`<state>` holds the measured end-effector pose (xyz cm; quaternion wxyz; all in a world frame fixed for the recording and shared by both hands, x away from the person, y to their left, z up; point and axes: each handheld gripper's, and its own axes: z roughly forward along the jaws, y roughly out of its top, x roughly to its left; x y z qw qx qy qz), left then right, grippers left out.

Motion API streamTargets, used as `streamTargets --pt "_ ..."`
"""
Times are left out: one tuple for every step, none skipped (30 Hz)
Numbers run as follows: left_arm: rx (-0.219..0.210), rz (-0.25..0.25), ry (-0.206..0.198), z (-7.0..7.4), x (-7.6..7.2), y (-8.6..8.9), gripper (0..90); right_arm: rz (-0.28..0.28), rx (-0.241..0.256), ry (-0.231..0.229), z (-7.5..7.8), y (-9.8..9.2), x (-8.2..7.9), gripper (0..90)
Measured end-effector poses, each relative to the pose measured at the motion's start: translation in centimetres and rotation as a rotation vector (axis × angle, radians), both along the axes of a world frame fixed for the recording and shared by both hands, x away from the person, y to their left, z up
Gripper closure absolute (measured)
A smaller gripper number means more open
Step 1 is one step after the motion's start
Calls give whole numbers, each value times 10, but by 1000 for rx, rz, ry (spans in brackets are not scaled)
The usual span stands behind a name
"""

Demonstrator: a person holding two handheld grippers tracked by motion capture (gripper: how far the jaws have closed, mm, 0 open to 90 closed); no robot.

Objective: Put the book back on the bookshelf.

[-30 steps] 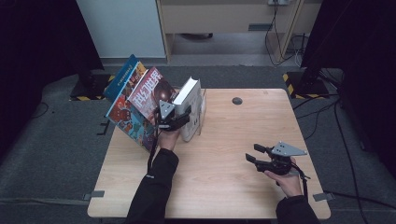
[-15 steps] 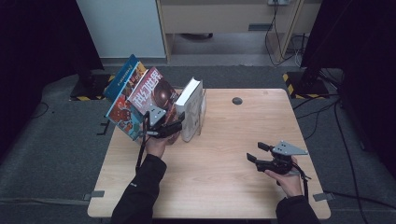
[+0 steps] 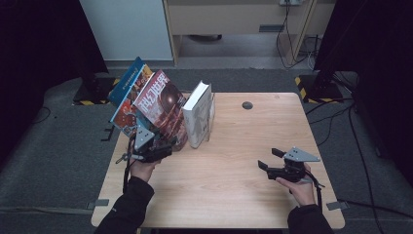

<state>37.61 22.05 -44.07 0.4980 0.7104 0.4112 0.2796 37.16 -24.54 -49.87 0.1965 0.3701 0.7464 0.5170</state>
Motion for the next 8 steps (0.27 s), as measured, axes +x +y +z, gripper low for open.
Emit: streamTargets --pt "8 -19 20 -5 -6 0 238 -8 -4 7 0 0 0 189" --pt "21 -45 40 -10 -11 0 237 -18 -18 9 -1 0 0 185" --pt "43 -62 53 -16 -16 -1 233 -31 -23 20 -1 0 0 180" --pt "61 -74 66 -21 -20 -1 229 -38 -34 29 -2 -1 1 173" --pt "66 -82 77 -26 -23 -2 229 -49 -41 43 -2 -1 1 167" --pt "73 -89 92 -31 -26 -1 229 -55 -46 52 -3 -2 2 158" --pt "84 -94 111 -38 -29 -1 229 -60 -52 65 -4 -2 2 152" --pt "97 -96 129 -43 -30 0 229 -71 -57 81 -4 -3 3 151"
